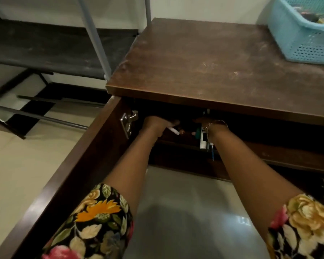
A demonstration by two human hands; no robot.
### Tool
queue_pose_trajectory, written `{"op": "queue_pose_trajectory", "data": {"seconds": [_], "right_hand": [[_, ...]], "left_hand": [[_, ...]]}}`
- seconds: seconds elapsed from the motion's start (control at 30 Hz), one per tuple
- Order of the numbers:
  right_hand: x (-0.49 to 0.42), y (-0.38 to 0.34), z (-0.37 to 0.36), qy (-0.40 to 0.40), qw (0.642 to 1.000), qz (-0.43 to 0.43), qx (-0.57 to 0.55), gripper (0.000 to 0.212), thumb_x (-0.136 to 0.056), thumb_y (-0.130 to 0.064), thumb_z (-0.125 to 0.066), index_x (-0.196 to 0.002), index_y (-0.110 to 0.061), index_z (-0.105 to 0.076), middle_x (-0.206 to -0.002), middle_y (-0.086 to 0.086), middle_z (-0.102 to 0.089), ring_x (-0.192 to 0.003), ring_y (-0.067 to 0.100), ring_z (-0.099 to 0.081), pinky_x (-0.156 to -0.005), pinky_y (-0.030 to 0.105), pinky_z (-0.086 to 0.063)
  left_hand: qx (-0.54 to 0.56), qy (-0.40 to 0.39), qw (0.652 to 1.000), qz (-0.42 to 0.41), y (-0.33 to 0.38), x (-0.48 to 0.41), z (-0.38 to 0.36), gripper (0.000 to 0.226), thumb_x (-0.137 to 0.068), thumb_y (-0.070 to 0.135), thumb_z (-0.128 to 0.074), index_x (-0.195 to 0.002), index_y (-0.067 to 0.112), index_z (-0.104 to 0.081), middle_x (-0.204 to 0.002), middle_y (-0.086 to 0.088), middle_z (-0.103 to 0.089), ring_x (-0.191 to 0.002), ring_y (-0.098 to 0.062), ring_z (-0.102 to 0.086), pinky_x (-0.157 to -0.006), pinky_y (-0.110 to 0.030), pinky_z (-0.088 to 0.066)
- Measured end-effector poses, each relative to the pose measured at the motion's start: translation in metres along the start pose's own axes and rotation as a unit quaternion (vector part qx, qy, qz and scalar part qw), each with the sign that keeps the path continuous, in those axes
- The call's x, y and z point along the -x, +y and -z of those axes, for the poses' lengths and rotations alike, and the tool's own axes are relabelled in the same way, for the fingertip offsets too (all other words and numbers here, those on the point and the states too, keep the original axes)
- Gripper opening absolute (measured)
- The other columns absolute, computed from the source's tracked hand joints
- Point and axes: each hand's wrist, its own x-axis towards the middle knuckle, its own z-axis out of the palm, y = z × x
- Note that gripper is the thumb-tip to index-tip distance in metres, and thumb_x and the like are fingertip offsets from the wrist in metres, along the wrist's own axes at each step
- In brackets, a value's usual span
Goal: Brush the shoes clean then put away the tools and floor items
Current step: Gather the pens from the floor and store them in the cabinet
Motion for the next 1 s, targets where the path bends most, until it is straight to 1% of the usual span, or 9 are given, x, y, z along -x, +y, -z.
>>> {"op": "queue_pose_trajectory", "data": {"seconds": [0.1, 0.27, 0.37, 0.47, 0.53, 0.67, 0.77, 0.87, 1.0], "right_hand": [[0.002, -0.004, 0.005, -0.013, 1.000, 0.002, 0.016, 0.046, -0.094, -0.022, -0.051, -0.135, -0.002, -0.040, -0.141, 0.014, -0.041, -0.125, 0.029, -0.046, -0.081, 0.026, -0.049], [0.003, -0.005, 0.005, -0.036, 0.999, 0.015, 0.033, 0.045, -0.094, -0.019, -0.051, -0.134, -0.002, -0.041, -0.132, 0.016, -0.050, -0.113, 0.029, -0.055, -0.060, 0.024, -0.049], [0.002, 0.000, 0.010, -0.019, 0.995, 0.026, 0.092, 0.039, -0.096, -0.017, -0.047, -0.131, 0.000, -0.044, -0.109, 0.014, -0.057, -0.075, 0.017, -0.052, -0.050, 0.019, -0.041], [0.000, 0.007, 0.010, -0.028, 0.985, 0.043, 0.162, 0.043, -0.094, -0.013, -0.048, -0.132, 0.006, -0.041, -0.123, 0.021, -0.053, -0.106, 0.034, -0.054, -0.062, 0.022, -0.040], [0.003, 0.007, 0.006, -0.020, 0.976, 0.060, 0.206, 0.047, -0.093, -0.016, -0.051, -0.132, 0.007, -0.040, -0.136, 0.022, -0.045, -0.124, 0.035, -0.045, -0.084, 0.033, -0.045], [0.005, -0.001, 0.000, -0.008, 0.948, 0.051, 0.313, 0.053, -0.093, -0.036, -0.049, -0.133, -0.002, -0.042, -0.123, 0.017, -0.056, -0.103, 0.028, -0.056, -0.086, 0.031, -0.044], [0.004, 0.001, -0.004, 0.001, 0.957, 0.045, 0.286, 0.051, -0.091, -0.038, -0.053, -0.128, -0.002, -0.048, -0.103, 0.013, -0.057, -0.089, 0.023, -0.057, -0.079, 0.030, -0.047], [0.000, 0.003, -0.005, -0.016, 0.975, 0.049, 0.218, 0.054, -0.090, -0.032, -0.057, -0.133, -0.003, -0.043, -0.120, 0.017, -0.057, -0.101, 0.024, -0.056, -0.097, 0.036, -0.046], [-0.003, 0.006, 0.001, -0.033, 0.995, 0.045, 0.081, 0.042, -0.092, -0.018, -0.054, -0.129, 0.000, -0.046, -0.107, 0.016, -0.060, -0.081, 0.018, -0.051, -0.054, 0.018, -0.047]], "left_hand": [[-0.126, -0.032, 0.991, -0.016, -0.004, 0.000, -0.001, 0.068, -0.074, 0.028, -0.076, -0.128, -0.002, -0.047, -0.135, -0.016, -0.048, -0.122, -0.031, -0.047, -0.100, -0.041, -0.042], [-0.215, 0.022, 0.976, -0.013, -0.003, -0.002, -0.011, 0.066, -0.076, 0.043, -0.072, -0.124, 0.002, -0.052, -0.134, -0.017, -0.048, -0.124, -0.037, -0.044, -0.103, -0.048, -0.037], [-0.229, 0.044, 0.972, -0.023, 0.000, 0.005, -0.013, 0.063, -0.083, 0.044, -0.064, -0.127, 0.002, -0.050, -0.136, -0.016, -0.046, -0.127, -0.036, -0.041, -0.102, -0.047, -0.033], [-0.215, 0.061, 0.974, -0.025, 0.001, 0.007, -0.014, 0.059, -0.086, 0.040, -0.062, -0.129, 0.002, -0.048, -0.137, -0.014, -0.046, -0.128, -0.031, -0.040, -0.101, -0.041, -0.035], [-0.195, 0.072, 0.978, -0.025, 0.001, 0.009, -0.018, 0.061, -0.084, 0.041, -0.064, -0.129, 0.004, -0.047, -0.137, -0.013, -0.046, -0.128, -0.030, -0.040, -0.099, -0.040, -0.036], [-0.174, 0.123, 0.976, -0.053, -0.003, 0.005, -0.027, 0.051, -0.085, 0.037, -0.064, -0.122, 0.004, -0.053, -0.128, -0.014, -0.052, -0.118, -0.030, -0.050, -0.083, -0.035, -0.045], [-0.172, 0.118, 0.977, -0.050, -0.003, 0.007, -0.026, 0.058, -0.083, 0.043, -0.065, -0.125, 0.005, -0.052, -0.130, -0.014, -0.051, -0.121, -0.030, -0.048, -0.084, -0.035, -0.043], [-0.200, 0.098, 0.974, -0.042, -0.002, 0.008, -0.025, 0.060, -0.082, 0.044, -0.065, -0.125, 0.004, -0.052, -0.131, -0.013, -0.051, -0.122, -0.030, -0.046, -0.086, -0.035, -0.040], [-0.225, 0.079, 0.970, -0.039, -0.001, 0.007, -0.022, 0.063, -0.084, 0.048, -0.060, -0.127, 0.005, -0.050, -0.134, -0.013, -0.048, -0.124, -0.031, -0.044, -0.089, -0.035, -0.040]]}}
